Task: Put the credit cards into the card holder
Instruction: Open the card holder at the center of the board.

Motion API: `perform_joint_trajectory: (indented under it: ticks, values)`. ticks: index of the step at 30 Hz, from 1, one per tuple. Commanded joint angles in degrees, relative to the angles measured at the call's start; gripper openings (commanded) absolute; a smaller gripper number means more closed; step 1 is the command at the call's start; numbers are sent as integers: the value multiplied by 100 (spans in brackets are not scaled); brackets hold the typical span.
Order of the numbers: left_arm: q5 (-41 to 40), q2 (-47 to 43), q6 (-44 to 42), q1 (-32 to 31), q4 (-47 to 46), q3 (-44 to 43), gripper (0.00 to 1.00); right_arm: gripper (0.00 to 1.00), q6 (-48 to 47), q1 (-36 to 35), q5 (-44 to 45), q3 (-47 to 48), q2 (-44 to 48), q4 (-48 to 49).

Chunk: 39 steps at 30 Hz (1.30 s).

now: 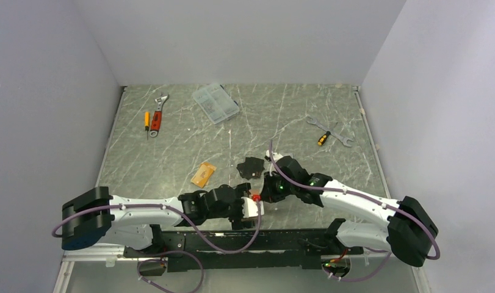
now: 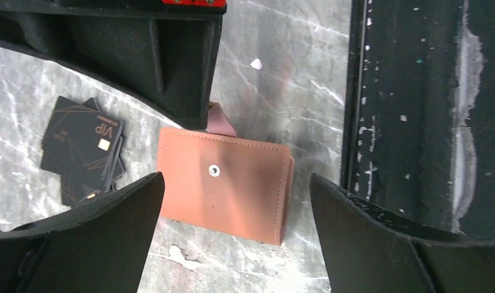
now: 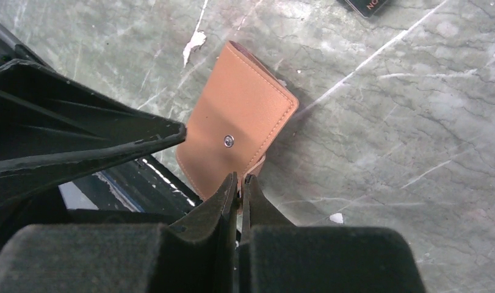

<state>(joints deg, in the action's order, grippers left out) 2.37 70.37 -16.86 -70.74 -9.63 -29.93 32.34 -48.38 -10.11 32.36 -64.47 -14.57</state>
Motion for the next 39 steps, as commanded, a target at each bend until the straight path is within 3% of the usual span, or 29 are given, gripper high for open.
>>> perform_joint_trajectory:
  ticks: [1,6,11,16,24,31,39]
  values:
    - [-874,-14,-219,-91,-543,-34,94,0,-173,-17,-273,490,208,-41]
    - [-1414,-229,91,31,-211,-208,93,0,-335,-14,-530,955,100,-103]
    - [-707,-556,959,690,532,-361,94,0,-392,-14,-687,1190,-217,-72]
    - [-87,-871,1199,1099,782,-232,95,0,-319,-32,-755,1219,-381,-16]
    - [167,-979,592,1133,378,210,91,0,-179,-41,-575,1205,-354,-180]
    - [403,-921,230,1111,500,320,87,0,-217,305,192,817,150,-874]
    - [312,-487,81,1100,714,-120,86,0,176,406,1370,741,-313,-1942]
